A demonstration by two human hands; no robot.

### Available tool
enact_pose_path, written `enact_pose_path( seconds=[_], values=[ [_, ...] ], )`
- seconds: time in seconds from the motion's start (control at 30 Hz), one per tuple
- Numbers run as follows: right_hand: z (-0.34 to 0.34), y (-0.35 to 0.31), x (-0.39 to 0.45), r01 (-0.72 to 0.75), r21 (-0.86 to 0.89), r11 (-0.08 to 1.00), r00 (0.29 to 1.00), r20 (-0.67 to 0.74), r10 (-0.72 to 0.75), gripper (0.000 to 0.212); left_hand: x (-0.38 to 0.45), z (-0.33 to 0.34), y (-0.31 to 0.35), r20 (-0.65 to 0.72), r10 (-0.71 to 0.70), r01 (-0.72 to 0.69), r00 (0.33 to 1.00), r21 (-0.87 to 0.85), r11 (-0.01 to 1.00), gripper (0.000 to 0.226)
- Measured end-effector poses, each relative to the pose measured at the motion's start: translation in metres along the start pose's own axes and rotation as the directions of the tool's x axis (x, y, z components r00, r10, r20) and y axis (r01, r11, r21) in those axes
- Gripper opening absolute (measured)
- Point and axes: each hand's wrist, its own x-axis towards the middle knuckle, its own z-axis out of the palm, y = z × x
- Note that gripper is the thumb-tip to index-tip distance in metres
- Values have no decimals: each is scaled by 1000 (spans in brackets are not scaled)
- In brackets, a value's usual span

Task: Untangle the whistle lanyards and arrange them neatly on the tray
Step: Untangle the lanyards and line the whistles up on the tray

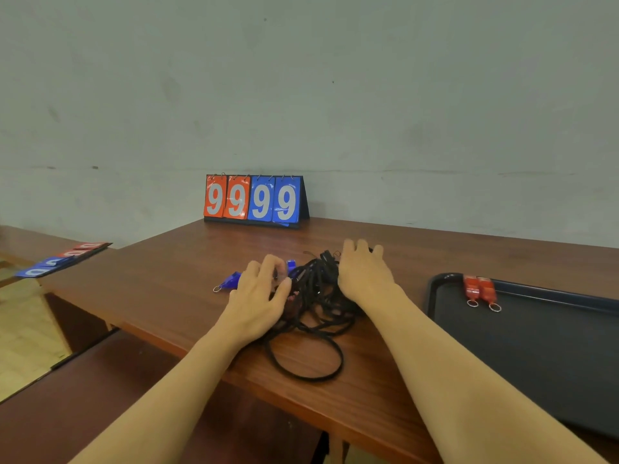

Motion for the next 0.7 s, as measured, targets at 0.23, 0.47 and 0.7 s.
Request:
enact_pose_path(
  seconds=[0.23,0.47,0.7],
  values=[
    [-15,-1,0,103,83,991,946,-316,-72,53,1,5,-5,70,30,-40,997,141,989,30],
    [-29,0,1,162,296,942,948,-310,-65,25,2,8,-4,73,72,-84,995,183,980,44],
    [-107,54,-31,164,384,909,969,-237,-74,14,-1,4,2,7,157,-155,988,206,966,32]
  ],
)
